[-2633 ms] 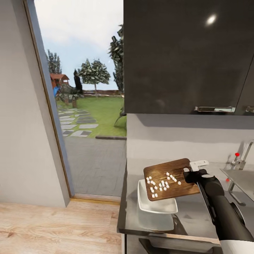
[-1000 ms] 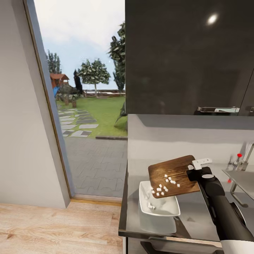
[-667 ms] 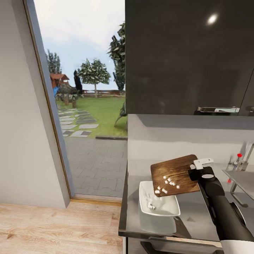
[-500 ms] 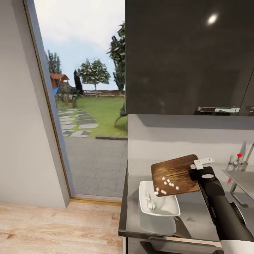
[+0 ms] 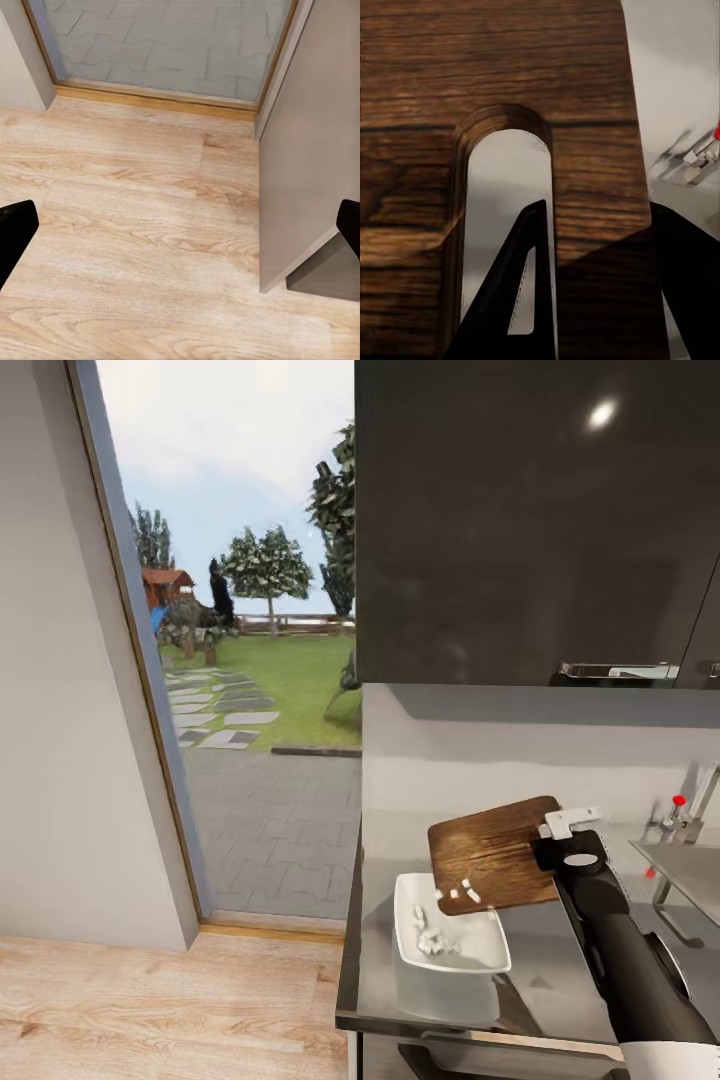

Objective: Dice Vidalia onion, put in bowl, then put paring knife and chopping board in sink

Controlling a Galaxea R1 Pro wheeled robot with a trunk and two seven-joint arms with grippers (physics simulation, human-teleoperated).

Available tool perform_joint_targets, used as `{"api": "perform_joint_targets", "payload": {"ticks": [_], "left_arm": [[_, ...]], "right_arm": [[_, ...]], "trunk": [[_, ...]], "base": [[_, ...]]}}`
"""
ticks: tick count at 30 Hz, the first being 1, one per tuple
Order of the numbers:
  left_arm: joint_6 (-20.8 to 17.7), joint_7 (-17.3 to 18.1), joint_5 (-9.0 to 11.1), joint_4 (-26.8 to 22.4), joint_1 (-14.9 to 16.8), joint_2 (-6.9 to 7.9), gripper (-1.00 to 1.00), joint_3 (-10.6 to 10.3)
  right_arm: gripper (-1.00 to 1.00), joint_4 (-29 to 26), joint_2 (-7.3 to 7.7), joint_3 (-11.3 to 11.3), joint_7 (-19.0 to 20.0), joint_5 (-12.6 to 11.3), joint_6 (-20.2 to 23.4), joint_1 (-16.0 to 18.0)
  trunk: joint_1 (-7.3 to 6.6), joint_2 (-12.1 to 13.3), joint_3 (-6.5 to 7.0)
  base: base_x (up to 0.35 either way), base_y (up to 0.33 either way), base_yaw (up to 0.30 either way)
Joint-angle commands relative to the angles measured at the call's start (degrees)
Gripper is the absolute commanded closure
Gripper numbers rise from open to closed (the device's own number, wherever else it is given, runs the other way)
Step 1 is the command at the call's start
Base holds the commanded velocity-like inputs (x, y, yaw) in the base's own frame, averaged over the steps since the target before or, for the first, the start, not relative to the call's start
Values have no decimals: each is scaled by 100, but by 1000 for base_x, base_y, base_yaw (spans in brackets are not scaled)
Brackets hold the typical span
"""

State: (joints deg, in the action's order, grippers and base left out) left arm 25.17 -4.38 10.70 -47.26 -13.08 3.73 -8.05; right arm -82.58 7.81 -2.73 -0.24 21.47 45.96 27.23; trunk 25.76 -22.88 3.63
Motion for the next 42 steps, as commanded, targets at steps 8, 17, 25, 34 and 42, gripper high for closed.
{"api": "perform_joint_targets", "payload": {"ticks": [8,17,25,34,42], "left_arm": [[14,-46,37,-11,-1,9,-100,-38],[14,-46,37,-11,-1,8,-100,-38],[14,-46,37,-9,-1,5,-100,-38],[14,-46,37,-1,-1,5,-100,-38],[14,-54,37,6,-1,5,-100,-38]], "right_arm": [[100,-4,1,191,-324,16,18,1],[100,-5,3,160,-298,7,-2,1],[100,-19,42,-695,444,-1055,-219,1],[100,5,35,-1618,1472,-1535,-236,1],[100,76,-13,-1632,1397,-1532,-221,1]], "trunk": [[2,-3,-1],[2,-3,-1],[2,-3,-1],[2,-3,-1],[2,-3,4]], "base": [[0,0,0],[0,0,0],[0,0,0],[-136,-92,0],[-257,-194,-84]]}}
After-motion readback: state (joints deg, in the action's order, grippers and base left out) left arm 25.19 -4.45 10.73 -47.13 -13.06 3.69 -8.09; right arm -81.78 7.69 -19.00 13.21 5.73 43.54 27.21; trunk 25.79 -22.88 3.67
